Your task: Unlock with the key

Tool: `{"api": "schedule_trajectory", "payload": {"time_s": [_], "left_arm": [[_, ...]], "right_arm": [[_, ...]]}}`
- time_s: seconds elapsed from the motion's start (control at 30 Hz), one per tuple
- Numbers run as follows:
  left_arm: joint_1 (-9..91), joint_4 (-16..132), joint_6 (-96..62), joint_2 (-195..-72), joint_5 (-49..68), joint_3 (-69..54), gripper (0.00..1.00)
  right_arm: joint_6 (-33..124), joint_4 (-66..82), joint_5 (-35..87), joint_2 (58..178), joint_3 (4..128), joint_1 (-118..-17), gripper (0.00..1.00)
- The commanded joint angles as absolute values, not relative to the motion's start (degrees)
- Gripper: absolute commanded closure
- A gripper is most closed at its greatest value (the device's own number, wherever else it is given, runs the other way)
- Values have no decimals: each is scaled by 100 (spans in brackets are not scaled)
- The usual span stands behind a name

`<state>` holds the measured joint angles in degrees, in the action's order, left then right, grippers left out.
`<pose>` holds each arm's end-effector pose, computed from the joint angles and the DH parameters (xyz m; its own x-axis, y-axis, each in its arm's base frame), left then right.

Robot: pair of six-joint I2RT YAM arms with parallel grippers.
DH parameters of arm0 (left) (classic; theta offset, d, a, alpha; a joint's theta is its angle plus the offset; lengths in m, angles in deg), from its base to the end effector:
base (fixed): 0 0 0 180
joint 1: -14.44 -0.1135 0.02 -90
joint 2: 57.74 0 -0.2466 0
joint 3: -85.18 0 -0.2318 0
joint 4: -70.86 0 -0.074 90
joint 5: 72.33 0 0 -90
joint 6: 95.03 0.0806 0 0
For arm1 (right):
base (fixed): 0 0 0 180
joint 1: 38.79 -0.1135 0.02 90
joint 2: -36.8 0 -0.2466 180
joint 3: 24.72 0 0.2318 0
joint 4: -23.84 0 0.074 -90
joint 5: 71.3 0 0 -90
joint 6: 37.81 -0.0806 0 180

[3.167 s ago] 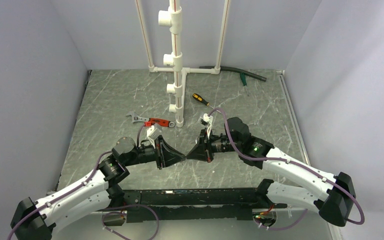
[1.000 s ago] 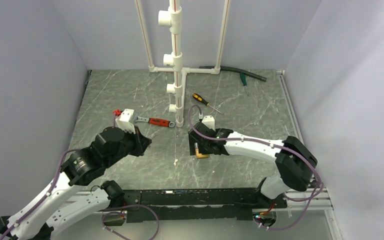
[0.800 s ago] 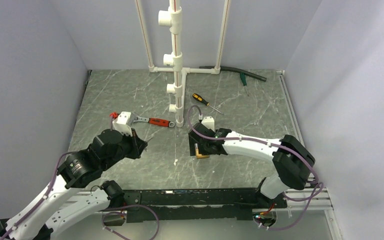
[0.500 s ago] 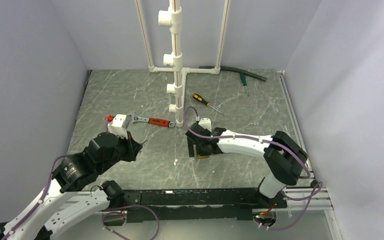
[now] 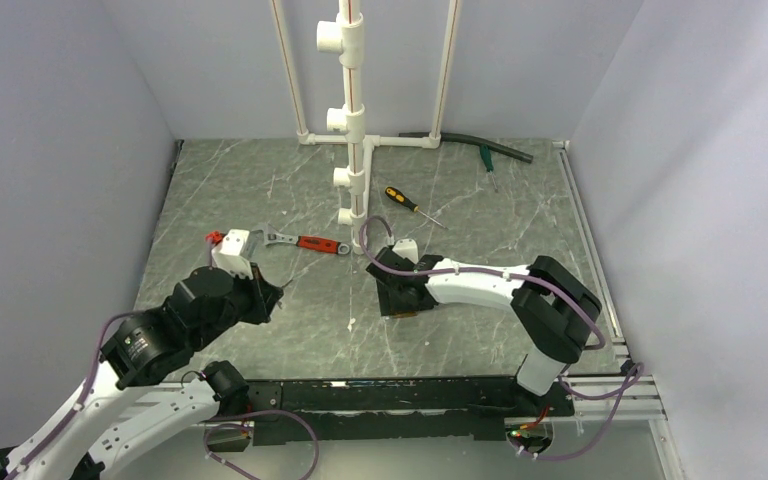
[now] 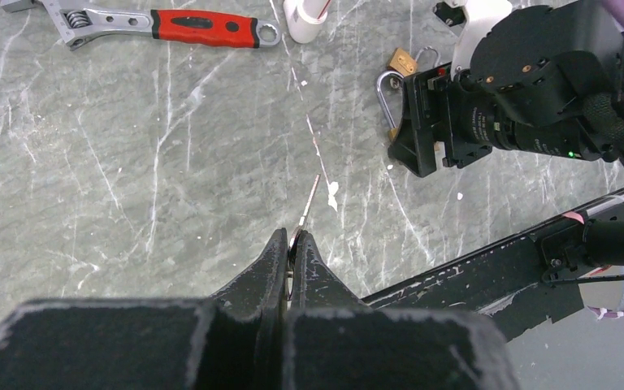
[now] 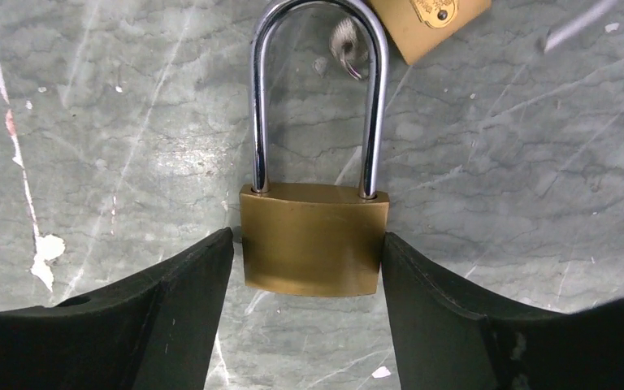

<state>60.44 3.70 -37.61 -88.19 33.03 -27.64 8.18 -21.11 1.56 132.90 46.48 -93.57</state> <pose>0.1015 -0.0744 0.3003 -0.5845 -0.1422 -0.7988 0.2613 0.8991 -0.3513 0.1973 0.2383 0.1193 -0.8911 -0.1111 -0.4400 -0.1432 0.9889 0.0404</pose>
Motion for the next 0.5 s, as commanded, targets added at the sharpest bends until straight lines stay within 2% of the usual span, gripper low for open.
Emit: {"api": "schedule_trajectory", "payload": {"time_s": [0.0,0.27,0.47], "left_arm": [[6066,471,-3744,-8736,3376,-2643,100],[6067,480,-3744,-8710,3387,-2645,100],[6067,471,-3746,-8700,3411,-2639,100]], "right_arm": [[821,-2157,243,13427,4799,-9363,33],[855,-2182,166,13549,4801,-9355,34],[851,-2184,224,13541,4770,-9324,20]]}}
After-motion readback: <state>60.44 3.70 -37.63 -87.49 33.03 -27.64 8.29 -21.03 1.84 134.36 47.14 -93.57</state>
